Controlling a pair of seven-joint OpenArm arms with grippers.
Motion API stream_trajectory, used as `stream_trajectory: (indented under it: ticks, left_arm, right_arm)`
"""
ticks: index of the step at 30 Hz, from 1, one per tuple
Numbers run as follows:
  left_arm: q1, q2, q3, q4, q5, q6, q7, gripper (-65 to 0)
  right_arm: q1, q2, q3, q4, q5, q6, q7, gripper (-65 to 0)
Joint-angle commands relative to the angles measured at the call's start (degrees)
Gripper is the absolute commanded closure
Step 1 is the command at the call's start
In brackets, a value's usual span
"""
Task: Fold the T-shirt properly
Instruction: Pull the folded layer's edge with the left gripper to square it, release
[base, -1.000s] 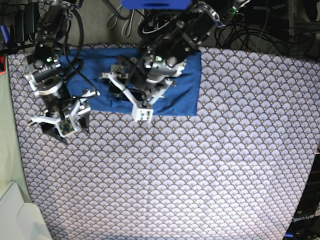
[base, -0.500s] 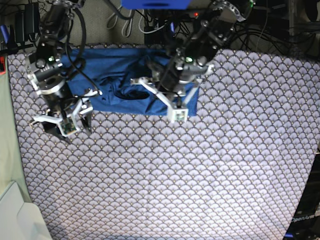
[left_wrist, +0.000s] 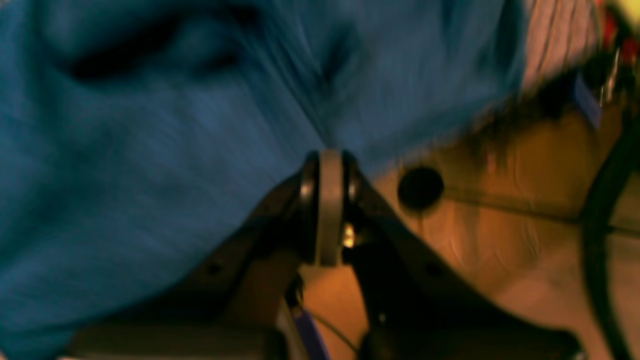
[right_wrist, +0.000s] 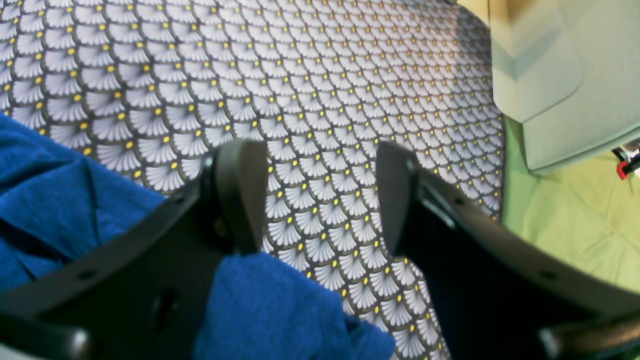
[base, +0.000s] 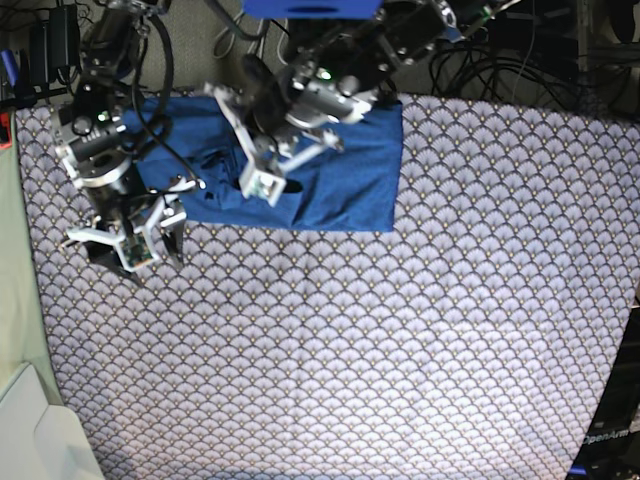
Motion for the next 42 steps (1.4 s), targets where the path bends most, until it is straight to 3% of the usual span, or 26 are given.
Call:
stream_trajectory:
  ticks: [1, 11, 16, 26, 34, 39, 42]
  left_arm:
    - [-0.53, 0.31, -0.79, 1.43, 0.13, -0.03, -0.55, -0.4]
    - [2.37, -1.80, -18.46, 0.37, -0.05, 0.06, -0.29, -0.4]
    - [1.75, -1.09, -18.90, -4.90, -0.05, 0.06, -1.08, -0.4]
    - [-4.84, 6.82, -18.55, -19.05, -0.14, -0.03, -1.08, -0.4]
    - [-9.06, 12.71, -18.37, -21.95, -0.14, -0.21, -6.71, -0.4]
    - [-9.32, 12.62, -18.46, -15.10, -0.05, -0.21, -7.14, -0.4]
    - [-9.32, 9.90, -18.72, -11.49, -0.05, -0.21, -7.41, -0.4]
  right_arm:
    - [0.53, 0.25, 0.11, 1.24, 0.68, 0.18, 1.40, -35.0]
    - [0.44, 0.34, 0.11, 1.15, 0.59, 0.18, 1.40, -35.0]
    - [0.44, 0.25, 0.11, 1.15, 0.68, 0.18, 1.40, -35.0]
    - [0.44, 0.60, 0.11, 1.15, 0.59, 0.18, 1.40, -35.0]
    - [0.44, 1.66, 0.20, 1.15, 0.50, 0.18, 1.40, -35.0]
    - [0.70, 1.74, 3.01, 1.15, 0.50, 0.18, 1.40, -35.1]
    - [0.88, 1.66, 5.12, 1.06, 0.59, 0.18, 1.40, -35.2]
